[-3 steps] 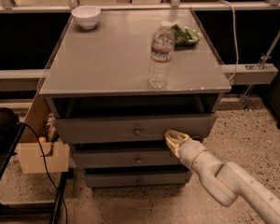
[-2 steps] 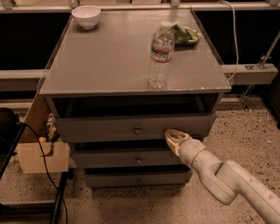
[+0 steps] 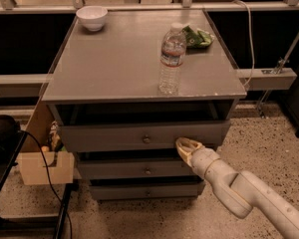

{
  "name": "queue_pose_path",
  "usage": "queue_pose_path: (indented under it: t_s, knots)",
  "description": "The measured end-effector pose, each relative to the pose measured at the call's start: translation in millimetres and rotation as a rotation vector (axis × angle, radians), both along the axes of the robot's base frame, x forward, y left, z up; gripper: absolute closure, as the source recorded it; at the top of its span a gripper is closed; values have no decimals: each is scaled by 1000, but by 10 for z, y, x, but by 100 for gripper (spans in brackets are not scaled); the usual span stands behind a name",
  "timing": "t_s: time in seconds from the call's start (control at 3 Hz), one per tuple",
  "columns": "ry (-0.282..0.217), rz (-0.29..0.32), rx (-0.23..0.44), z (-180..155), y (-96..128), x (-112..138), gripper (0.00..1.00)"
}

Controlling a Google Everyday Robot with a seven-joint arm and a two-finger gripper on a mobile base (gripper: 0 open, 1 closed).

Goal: Close top drawer

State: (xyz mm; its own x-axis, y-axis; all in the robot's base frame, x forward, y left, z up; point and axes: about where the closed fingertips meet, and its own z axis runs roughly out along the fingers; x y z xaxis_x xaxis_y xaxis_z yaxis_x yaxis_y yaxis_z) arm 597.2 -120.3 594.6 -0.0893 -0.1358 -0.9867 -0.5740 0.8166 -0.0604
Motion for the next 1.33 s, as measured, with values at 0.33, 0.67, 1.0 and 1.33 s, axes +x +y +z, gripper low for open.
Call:
queue_pose_path:
  t_s: [0.33, 0.67, 1.0, 1.33]
  knots:
    - [0, 0, 0, 0, 0, 0, 50]
    - [17, 14, 0, 42, 25, -150, 28]
    - [81, 21, 11, 90, -20, -493, 5]
    - [180, 40, 15, 131, -53, -864, 0]
